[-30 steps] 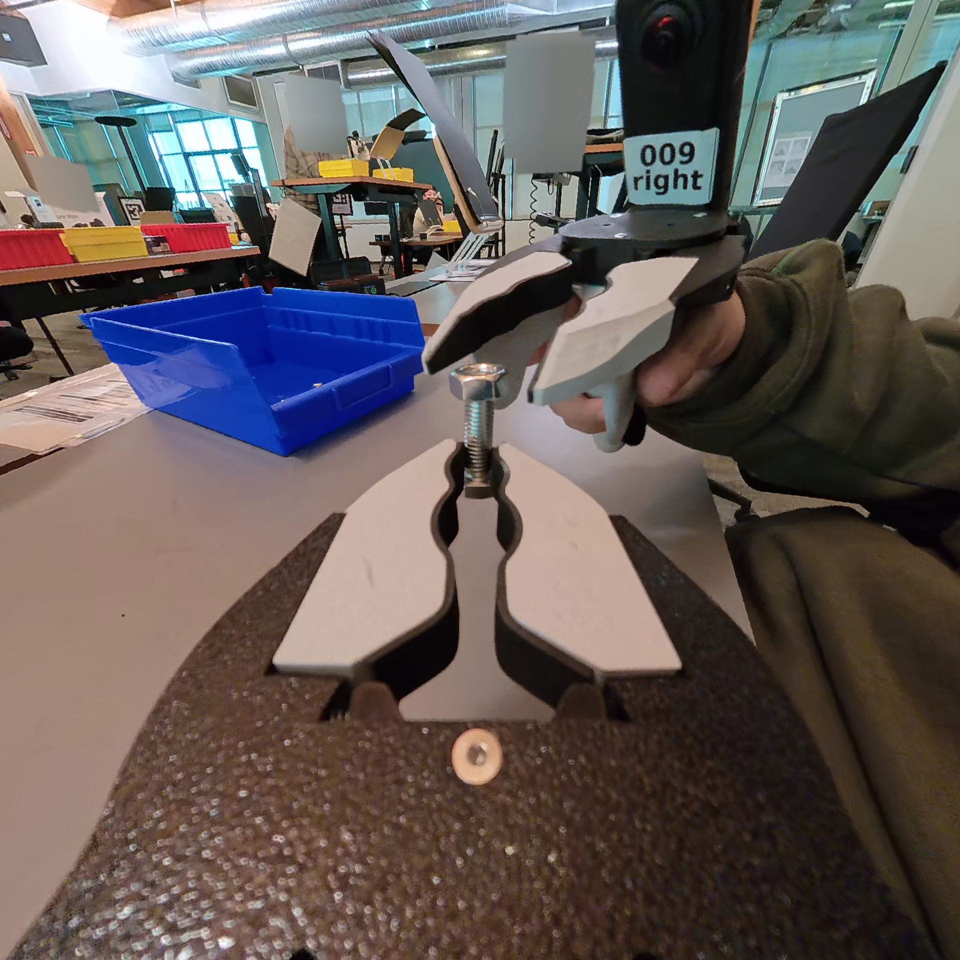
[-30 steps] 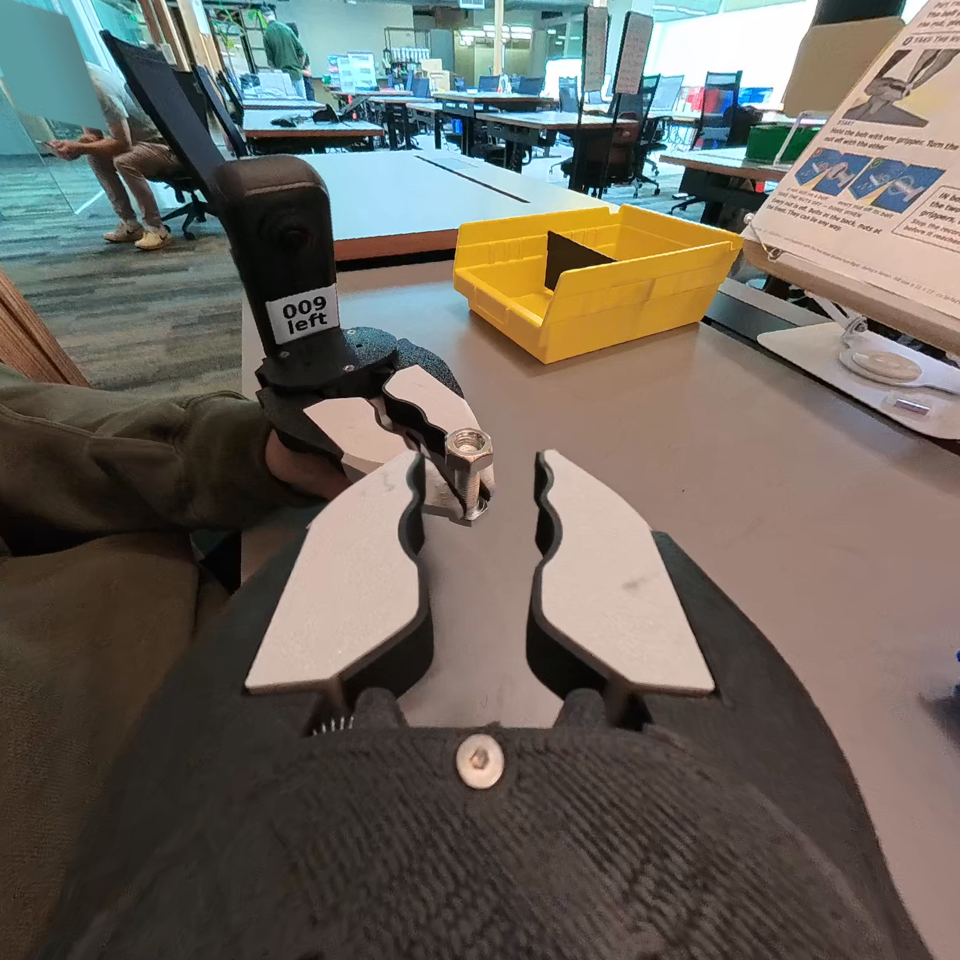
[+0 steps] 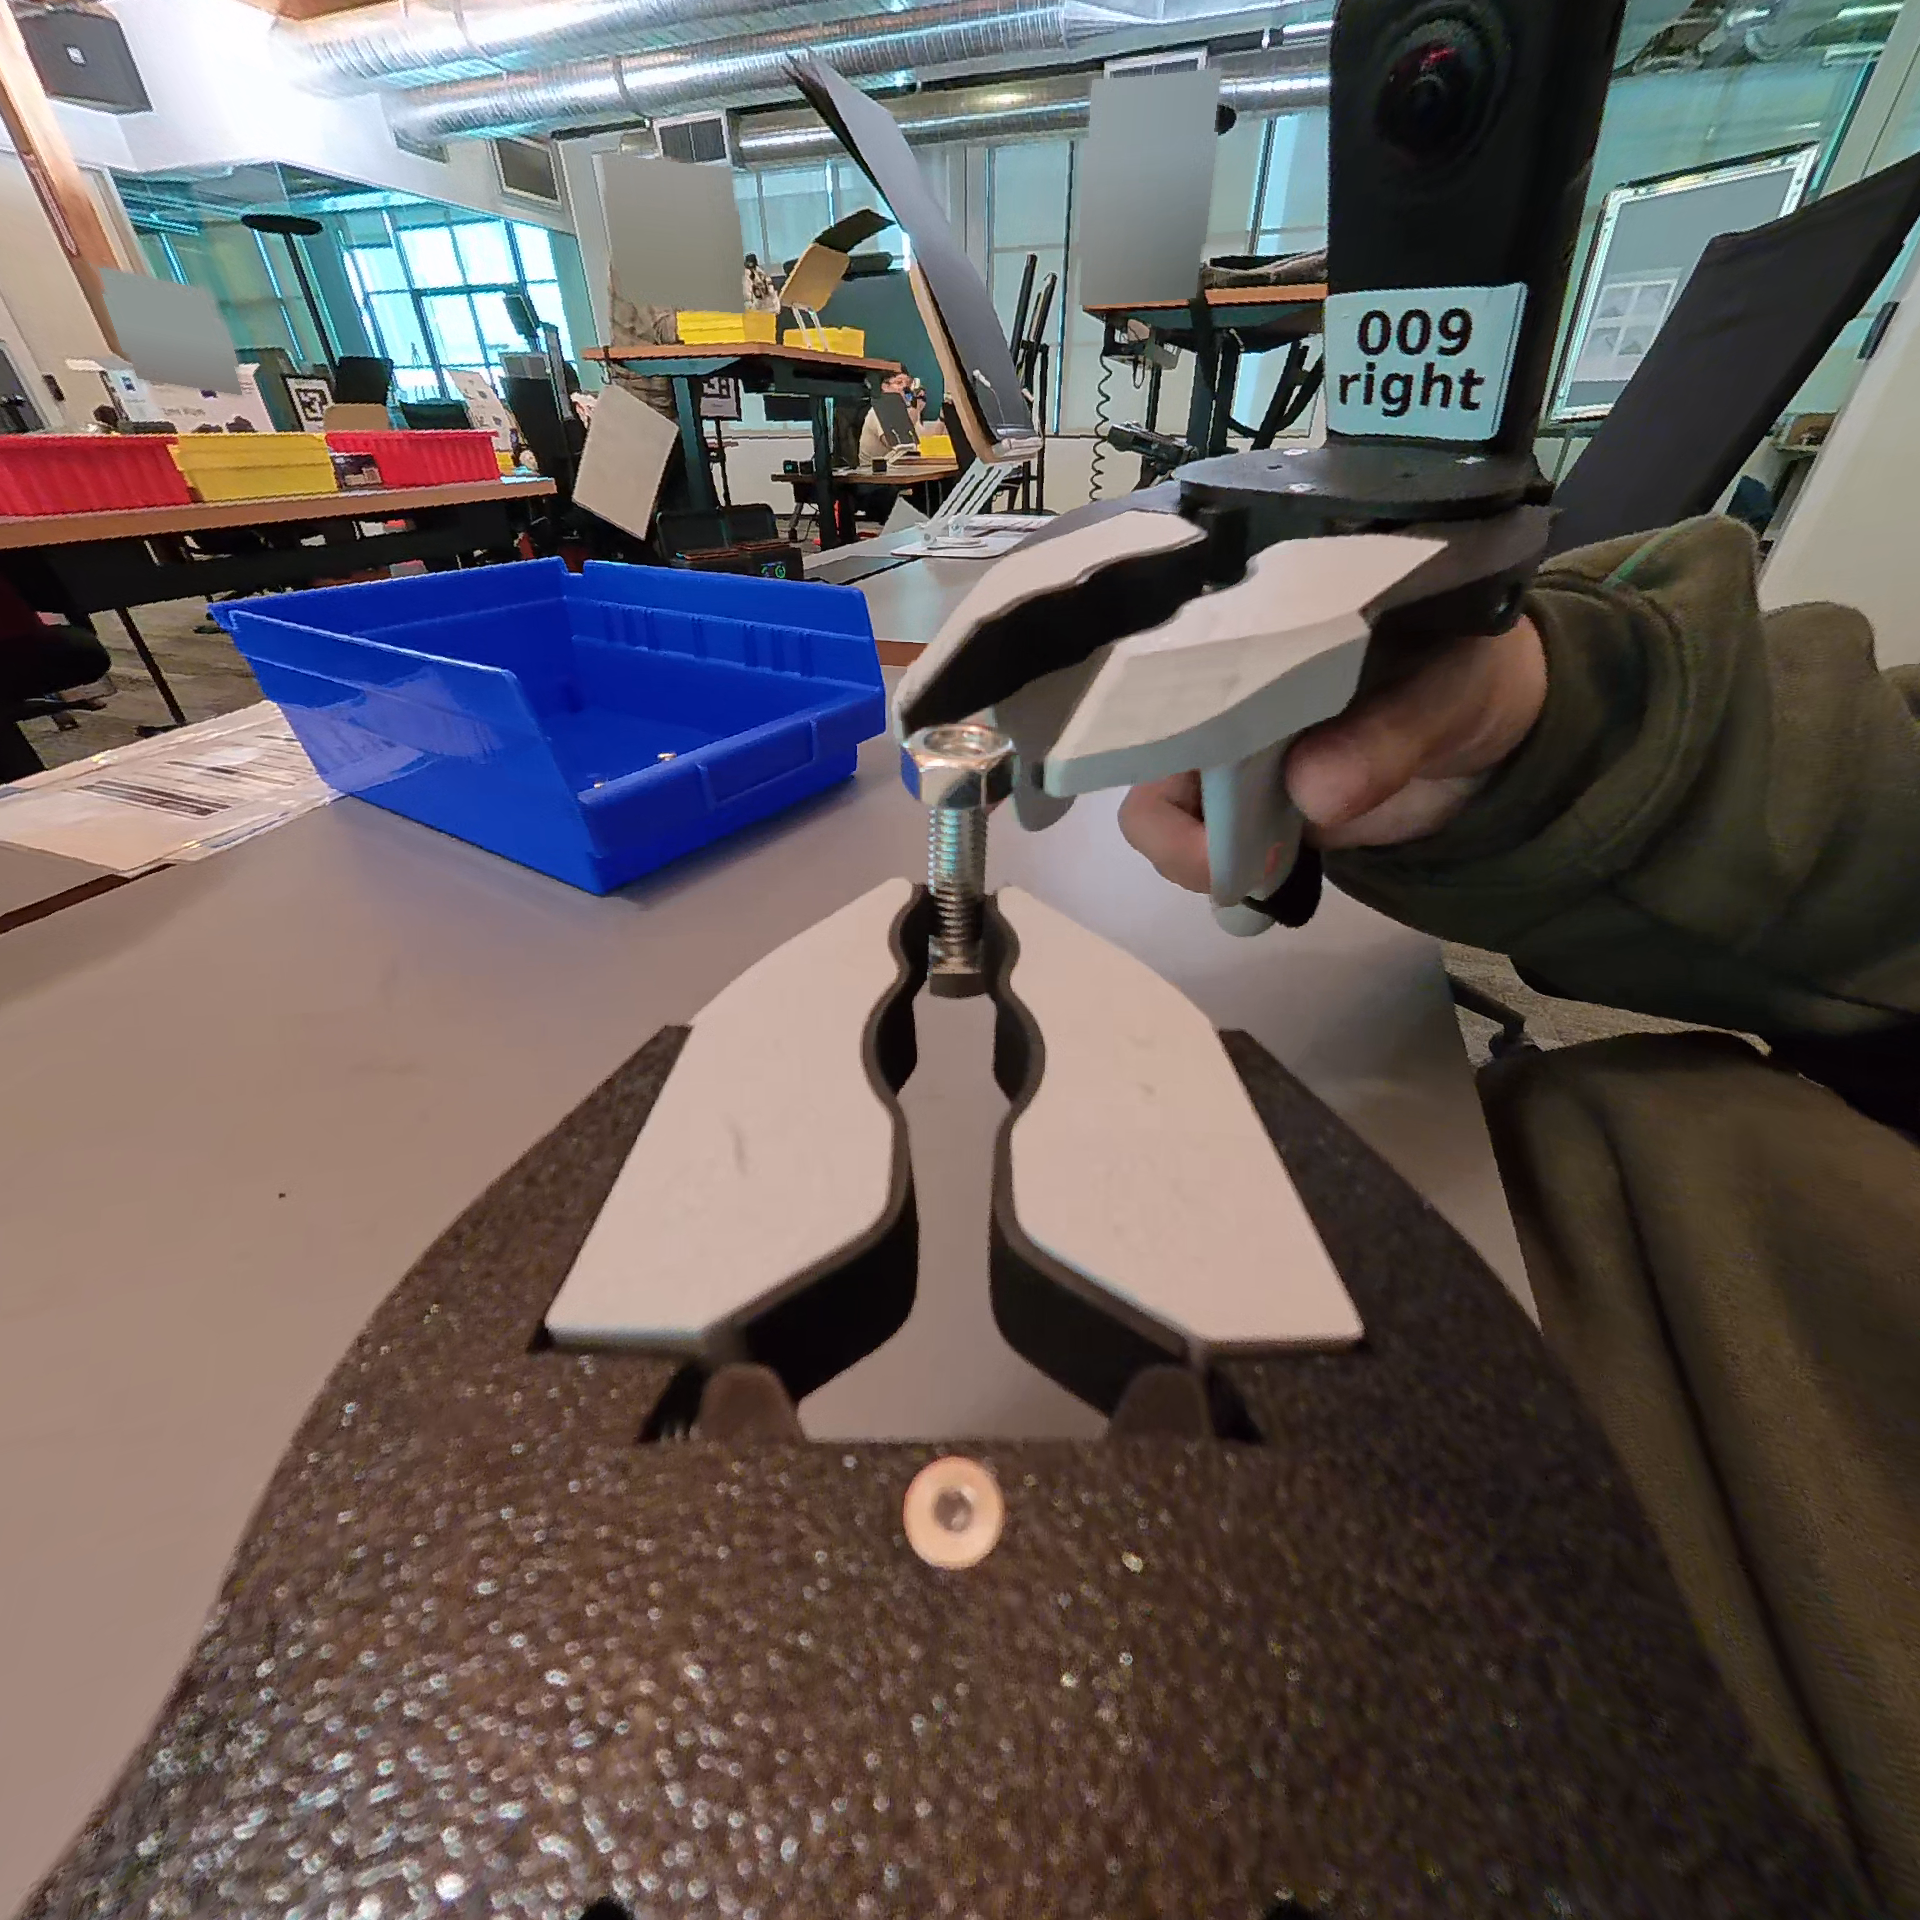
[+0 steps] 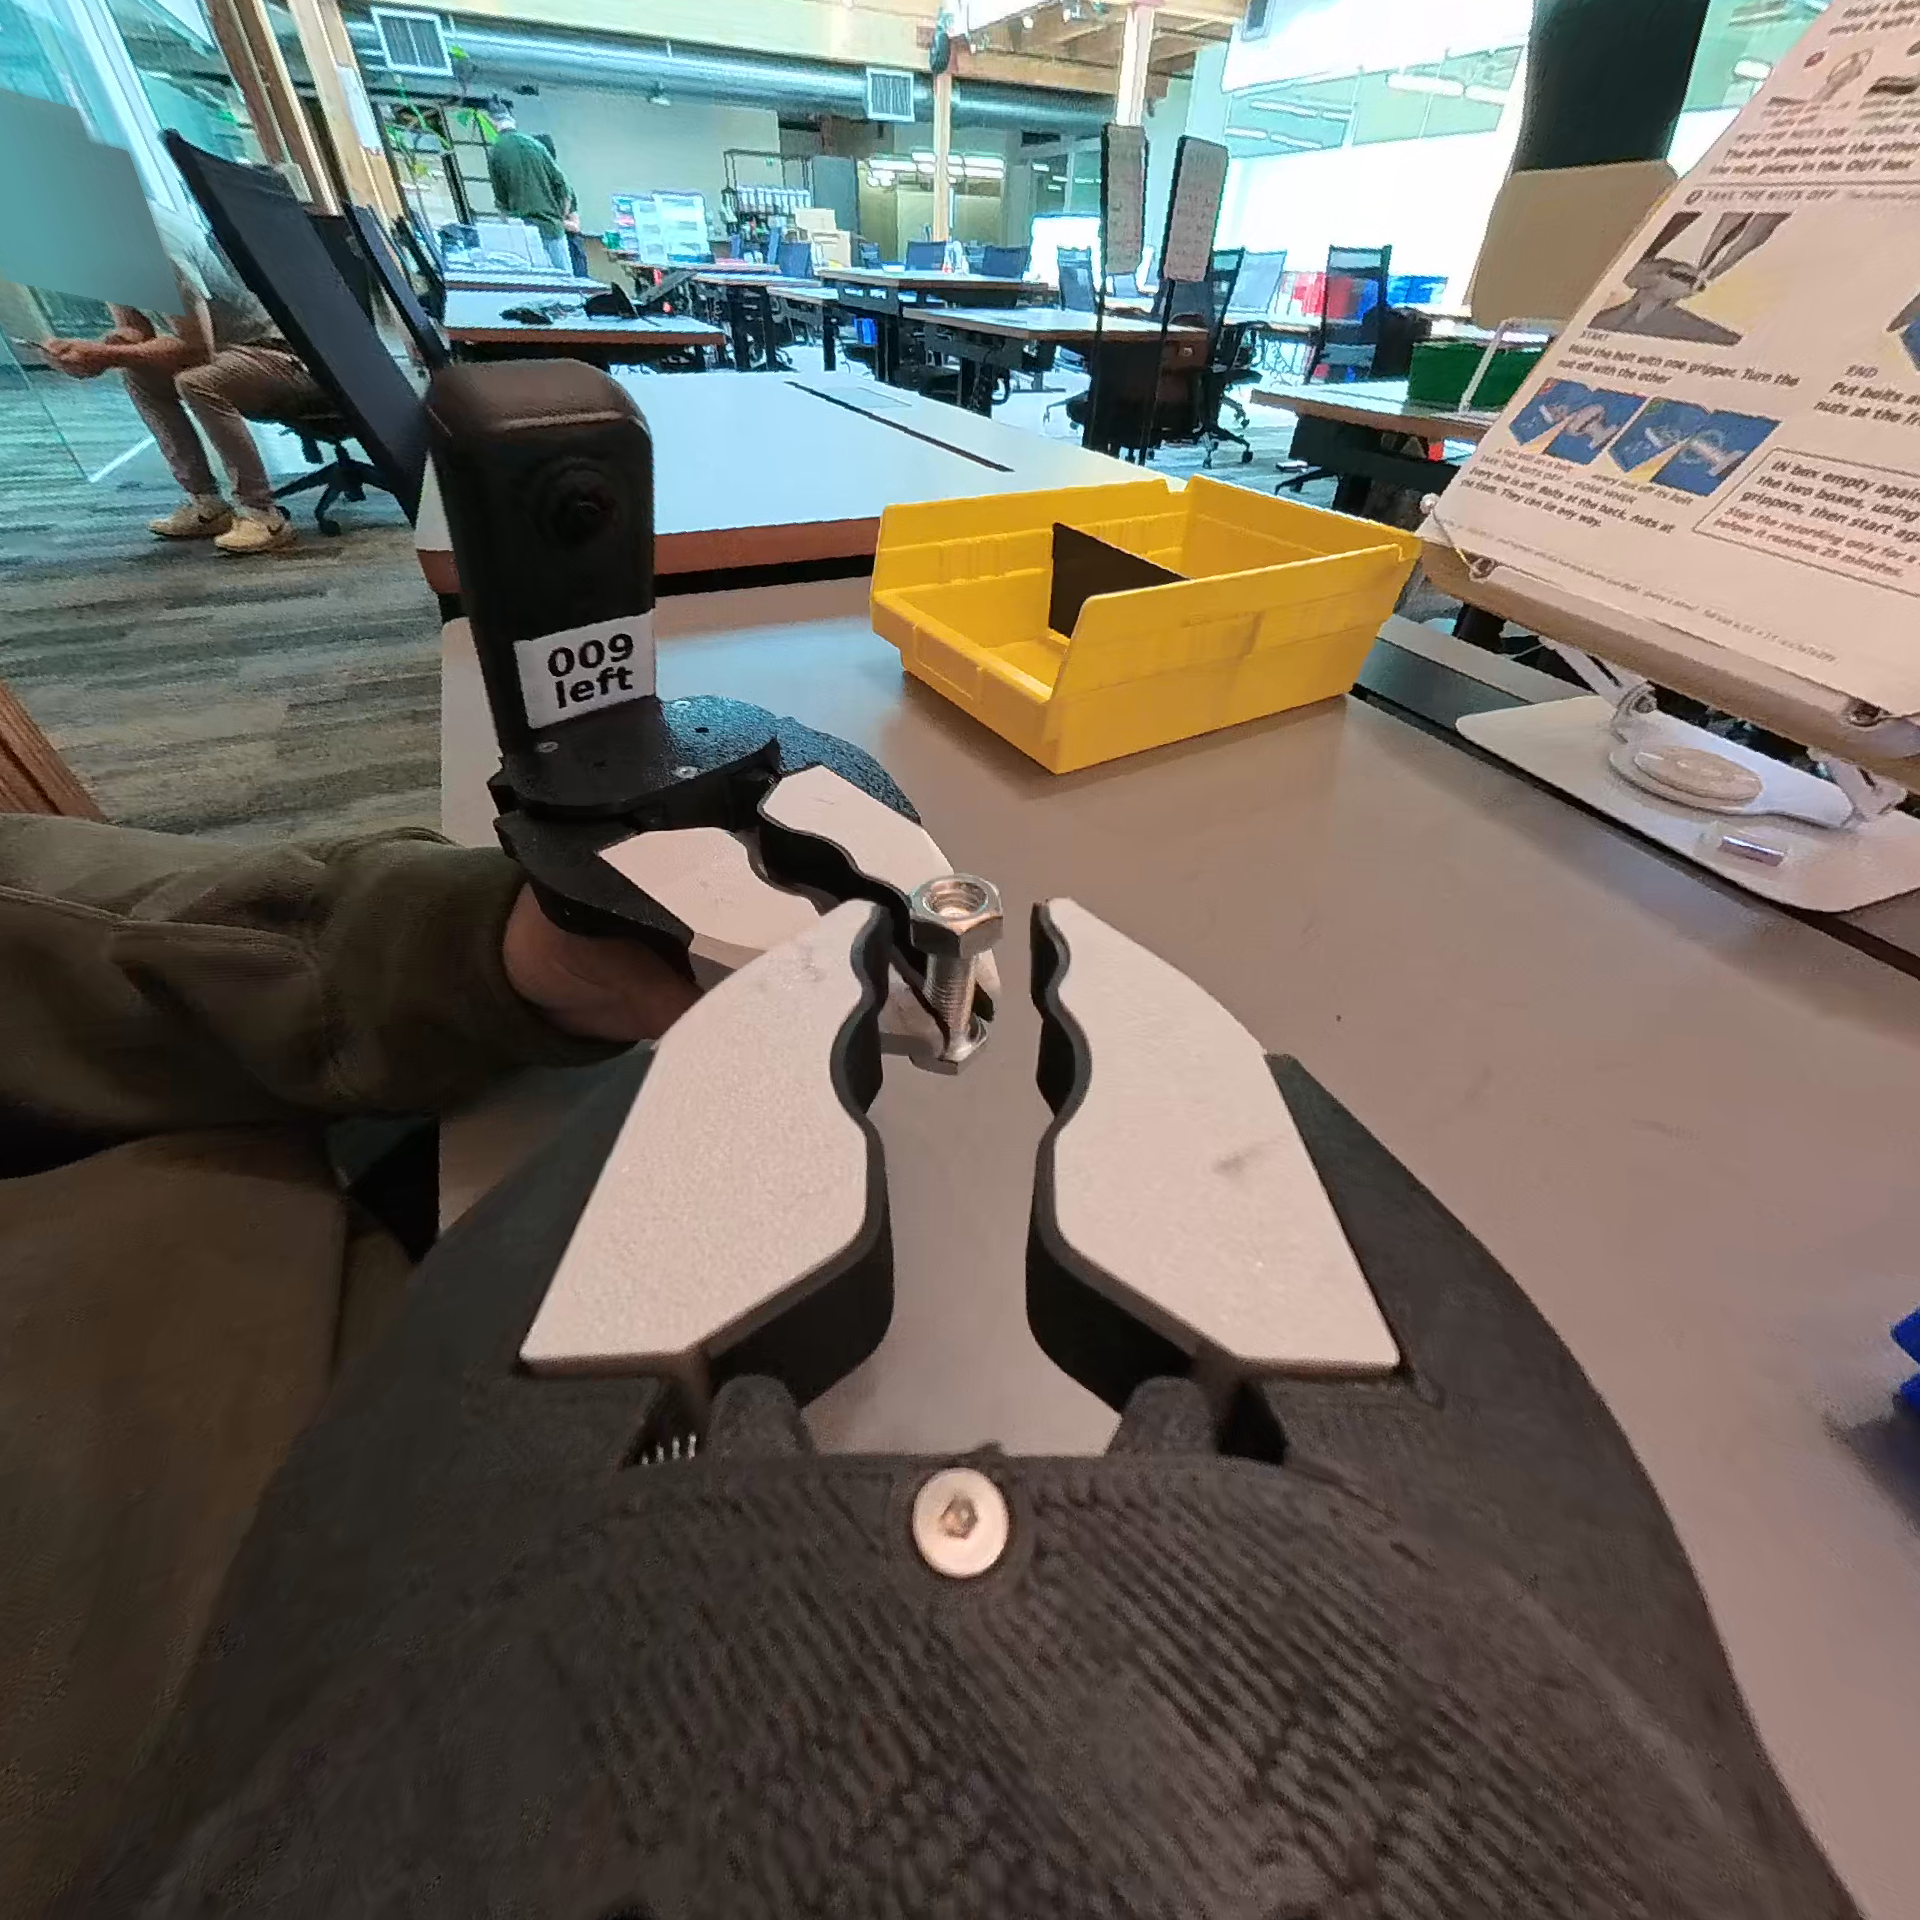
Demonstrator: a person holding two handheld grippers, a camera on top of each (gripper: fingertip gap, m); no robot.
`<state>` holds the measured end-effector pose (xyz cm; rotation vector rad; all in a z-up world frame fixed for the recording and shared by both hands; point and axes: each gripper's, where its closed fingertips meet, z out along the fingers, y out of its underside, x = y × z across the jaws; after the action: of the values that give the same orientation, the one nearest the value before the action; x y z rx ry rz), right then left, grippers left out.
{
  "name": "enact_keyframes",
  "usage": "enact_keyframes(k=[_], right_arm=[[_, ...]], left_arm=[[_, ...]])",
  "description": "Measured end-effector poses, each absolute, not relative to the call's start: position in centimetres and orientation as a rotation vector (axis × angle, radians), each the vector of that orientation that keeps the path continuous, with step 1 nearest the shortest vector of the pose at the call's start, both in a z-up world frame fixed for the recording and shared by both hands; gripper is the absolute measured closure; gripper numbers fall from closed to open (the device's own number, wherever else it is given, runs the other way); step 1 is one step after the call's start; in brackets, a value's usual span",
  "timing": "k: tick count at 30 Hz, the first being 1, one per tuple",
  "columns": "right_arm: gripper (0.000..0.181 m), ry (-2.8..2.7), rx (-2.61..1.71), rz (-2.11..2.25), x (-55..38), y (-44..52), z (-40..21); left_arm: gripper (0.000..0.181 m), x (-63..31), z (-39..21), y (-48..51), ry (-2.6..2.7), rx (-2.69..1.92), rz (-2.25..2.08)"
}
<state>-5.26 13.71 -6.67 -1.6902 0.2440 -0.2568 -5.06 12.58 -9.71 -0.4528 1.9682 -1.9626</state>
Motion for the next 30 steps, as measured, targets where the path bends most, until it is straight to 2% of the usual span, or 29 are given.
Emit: enact_keyframes(k=[7, 13, 21, 30], right_arm=[[0.164, 0.238, -1.705, -0.267, -5.28, 13.79, -6.88], [0.165, 0.258, -1.697, -0.287, -5.08, 13.96, -6.88], [0.165, 0.408, -1.529, -0.067, -4.85, 14.38, -6.54], [0.165, 0.337, -1.624, -0.169, -4.98, 14.19, -6.84]], left_arm=[[0.172, -5.03, -9.72, 12.56, 1.967, -0.456, -1.961], [0.173, -4.8, -9.62, 12.79, 1.947, -0.473, -1.955], [0.173, -4.61, -9.36, 13.17, 1.915, -0.489, -1.972], [0.172, -4.73, -9.7, 12.94, 1.941, -0.459, -1.927]])
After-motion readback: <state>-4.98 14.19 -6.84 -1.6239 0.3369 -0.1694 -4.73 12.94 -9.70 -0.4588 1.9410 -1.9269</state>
